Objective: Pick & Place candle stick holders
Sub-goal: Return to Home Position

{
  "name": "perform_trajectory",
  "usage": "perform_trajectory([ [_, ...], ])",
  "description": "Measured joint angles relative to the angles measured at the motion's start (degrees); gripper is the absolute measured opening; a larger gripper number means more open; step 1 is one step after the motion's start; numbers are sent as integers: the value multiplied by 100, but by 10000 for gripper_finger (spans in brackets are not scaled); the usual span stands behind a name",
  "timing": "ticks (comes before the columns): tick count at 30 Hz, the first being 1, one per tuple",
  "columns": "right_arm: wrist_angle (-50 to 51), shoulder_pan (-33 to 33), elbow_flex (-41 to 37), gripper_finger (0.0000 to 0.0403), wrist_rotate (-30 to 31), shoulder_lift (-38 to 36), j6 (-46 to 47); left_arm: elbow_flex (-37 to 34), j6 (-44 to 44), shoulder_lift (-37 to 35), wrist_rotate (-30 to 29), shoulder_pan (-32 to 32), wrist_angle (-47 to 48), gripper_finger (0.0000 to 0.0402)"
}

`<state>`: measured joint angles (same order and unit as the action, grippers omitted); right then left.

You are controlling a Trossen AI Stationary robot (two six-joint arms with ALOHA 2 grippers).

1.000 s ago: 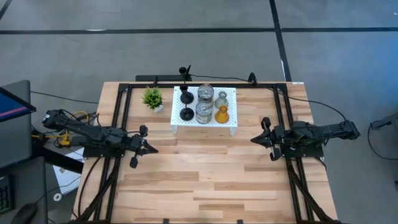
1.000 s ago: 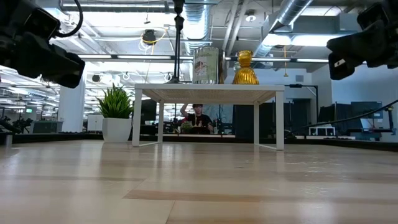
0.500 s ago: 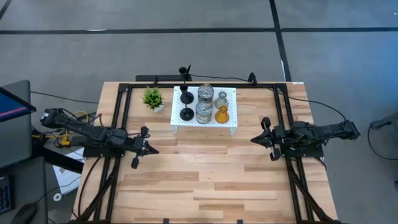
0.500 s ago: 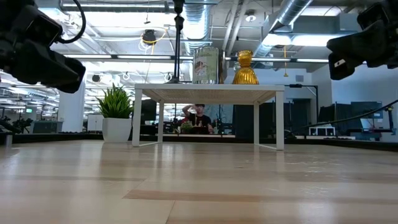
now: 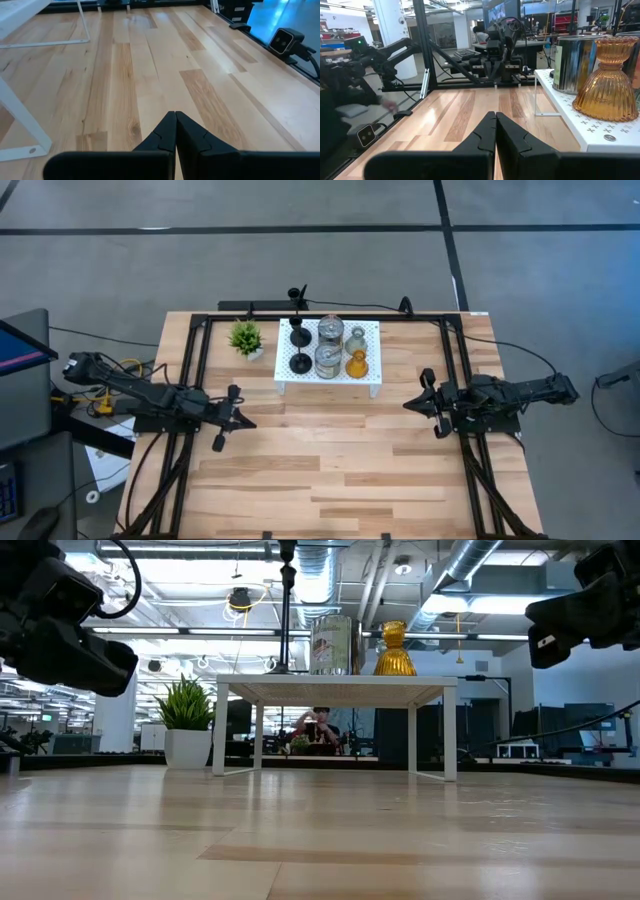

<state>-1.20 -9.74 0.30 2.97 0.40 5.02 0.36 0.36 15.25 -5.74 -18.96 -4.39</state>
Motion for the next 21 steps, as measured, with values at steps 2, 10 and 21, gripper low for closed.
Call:
perform_trajectory([
  [2, -1, 0, 0, 0, 1, 0, 0, 0, 0, 46, 0, 0, 0, 4],
  [10, -1, 0, 0, 0, -1, 0, 0, 0, 0, 142, 0, 1, -26, 4],
  [21, -1, 0, 0, 0, 0, 0, 0, 0, 0, 142, 0, 1, -67, 4],
])
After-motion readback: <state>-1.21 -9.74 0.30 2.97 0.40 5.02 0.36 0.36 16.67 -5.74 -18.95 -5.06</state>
